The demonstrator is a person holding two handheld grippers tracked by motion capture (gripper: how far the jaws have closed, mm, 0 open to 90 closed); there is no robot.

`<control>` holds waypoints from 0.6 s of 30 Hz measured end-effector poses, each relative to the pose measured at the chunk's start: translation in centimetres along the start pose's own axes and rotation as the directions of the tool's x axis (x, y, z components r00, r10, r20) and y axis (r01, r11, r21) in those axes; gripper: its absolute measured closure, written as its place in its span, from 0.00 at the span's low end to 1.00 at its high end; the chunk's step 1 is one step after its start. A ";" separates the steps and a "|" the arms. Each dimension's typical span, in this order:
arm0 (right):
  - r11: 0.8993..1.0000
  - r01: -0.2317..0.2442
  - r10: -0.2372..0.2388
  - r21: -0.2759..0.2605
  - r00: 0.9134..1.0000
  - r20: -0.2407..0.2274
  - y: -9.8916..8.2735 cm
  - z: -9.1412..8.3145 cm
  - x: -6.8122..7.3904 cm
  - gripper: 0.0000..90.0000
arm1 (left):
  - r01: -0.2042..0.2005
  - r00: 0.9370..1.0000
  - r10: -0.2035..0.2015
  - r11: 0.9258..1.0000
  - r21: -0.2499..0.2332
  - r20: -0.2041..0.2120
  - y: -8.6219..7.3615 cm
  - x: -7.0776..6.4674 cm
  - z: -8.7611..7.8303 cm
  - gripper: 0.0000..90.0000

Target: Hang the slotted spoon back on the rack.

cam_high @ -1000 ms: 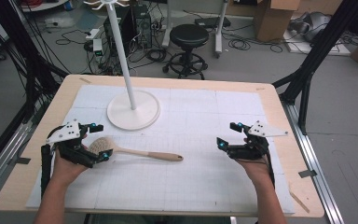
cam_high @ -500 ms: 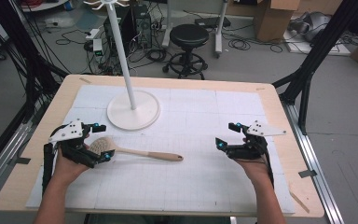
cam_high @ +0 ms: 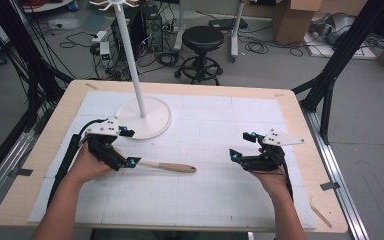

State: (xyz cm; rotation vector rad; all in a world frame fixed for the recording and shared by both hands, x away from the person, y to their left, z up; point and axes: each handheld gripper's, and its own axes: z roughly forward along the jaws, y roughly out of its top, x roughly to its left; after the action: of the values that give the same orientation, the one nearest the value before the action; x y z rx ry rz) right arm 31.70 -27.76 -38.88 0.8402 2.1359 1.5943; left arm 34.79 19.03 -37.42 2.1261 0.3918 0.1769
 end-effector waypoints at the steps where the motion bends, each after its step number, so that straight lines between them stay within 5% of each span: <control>1: 1.000 -0.010 0.010 -0.001 1.000 -0.002 0.0 -0.1 0.1 0.18 | -0.005 1.000 0.004 1.000 0.019 0.010 0.3 0.0 0.3 0.02; 7: 1.000 -0.005 0.005 -0.007 1.000 0.006 0.0 -0.2 -0.2 0.18 | -0.058 0.998 0.055 0.992 0.111 0.029 1.7 -0.1 2.3 0.02; 15: 1.000 -0.005 0.005 0.008 1.000 0.010 -0.1 0.0 -0.2 0.18 | -0.103 0.994 0.093 0.967 0.232 0.054 2.3 -0.2 5.0 0.03; 18: 1.000 -0.002 0.002 0.005 1.000 0.008 -0.1 0.0 -0.3 0.18 | -0.112 0.992 0.090 0.958 0.265 0.093 2.1 -0.5 5.9 0.13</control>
State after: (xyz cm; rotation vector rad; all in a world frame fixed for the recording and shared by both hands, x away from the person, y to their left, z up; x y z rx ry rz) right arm 31.87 -27.93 -38.98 0.8486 2.1353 1.5843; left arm 36.43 13.15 -38.96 2.4159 0.2718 0.1007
